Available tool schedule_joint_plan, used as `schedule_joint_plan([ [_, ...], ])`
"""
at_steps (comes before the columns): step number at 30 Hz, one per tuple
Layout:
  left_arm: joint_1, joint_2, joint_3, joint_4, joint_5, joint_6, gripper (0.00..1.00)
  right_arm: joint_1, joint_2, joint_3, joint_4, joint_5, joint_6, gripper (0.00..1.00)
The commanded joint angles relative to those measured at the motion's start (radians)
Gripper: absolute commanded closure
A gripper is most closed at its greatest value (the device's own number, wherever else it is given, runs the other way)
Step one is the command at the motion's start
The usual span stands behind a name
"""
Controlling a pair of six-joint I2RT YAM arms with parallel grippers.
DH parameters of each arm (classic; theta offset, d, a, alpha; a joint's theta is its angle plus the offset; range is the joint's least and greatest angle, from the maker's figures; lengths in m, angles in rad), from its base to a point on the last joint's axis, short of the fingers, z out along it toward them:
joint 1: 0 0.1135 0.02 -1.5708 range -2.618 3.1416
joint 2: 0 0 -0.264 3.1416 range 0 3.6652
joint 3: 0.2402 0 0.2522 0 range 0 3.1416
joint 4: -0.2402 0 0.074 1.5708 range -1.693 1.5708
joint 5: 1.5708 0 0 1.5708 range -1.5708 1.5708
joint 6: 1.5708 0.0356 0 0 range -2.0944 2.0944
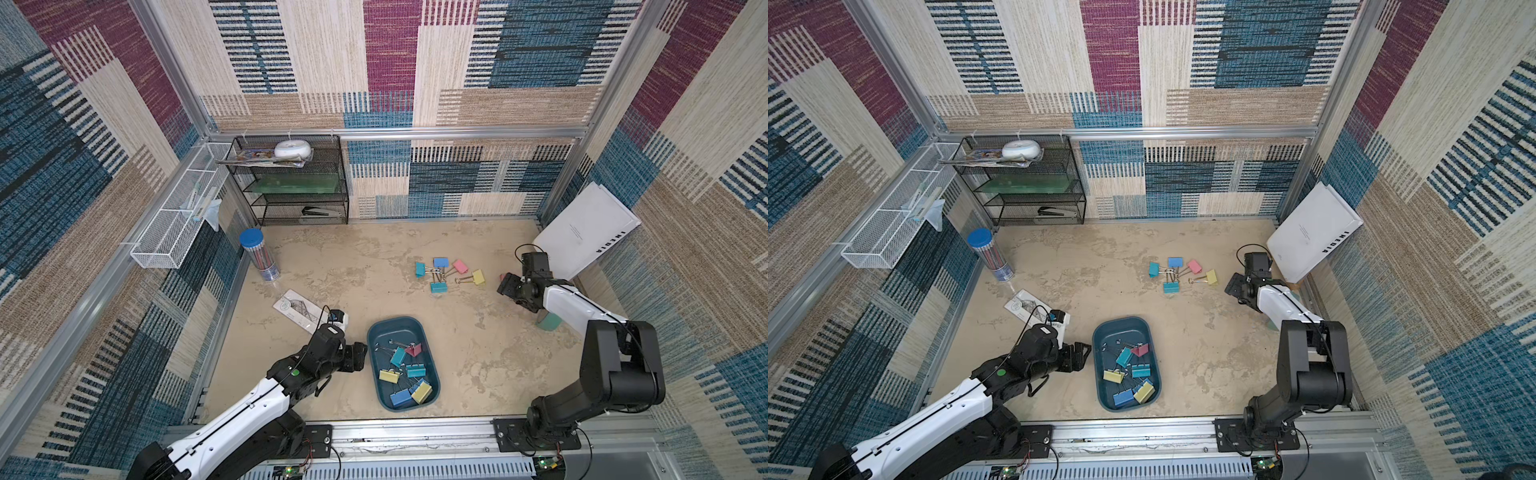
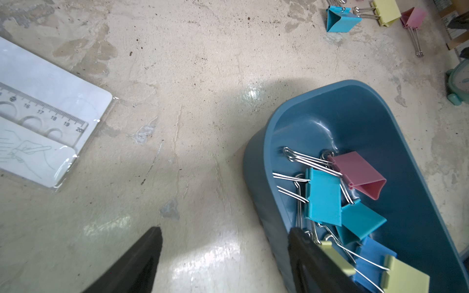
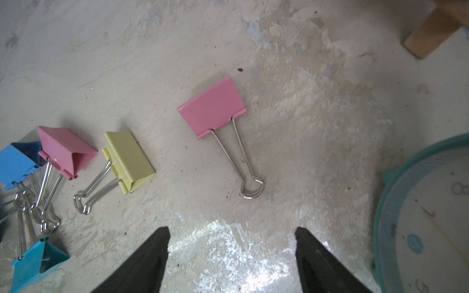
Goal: Put the binder clips in the storage box
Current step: Pick up the binder clip at the center of the board.
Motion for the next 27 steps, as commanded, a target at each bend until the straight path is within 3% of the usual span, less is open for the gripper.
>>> schedule_joint_plan([
  [1, 0.000, -0.002, -0.002, 0.012, 0.004, 0.008, 0.18, -0.021, 0.048, 0.044, 0.053, -0.055, -0.080, 0.19],
  [17, 0.000, -0.007, -0.004, 0.012, -0.002, 0.008, 0.18, -0.021, 0.326, 0.217, 0.090, 0.026, -0.413, 0.16],
  [27, 0.000, 0.006, 0.000, 0.012, -0.004, 0.006, 0.18, -0.023, 0.407, 0.256, 0.106, 0.011, -0.463, 0.20],
])
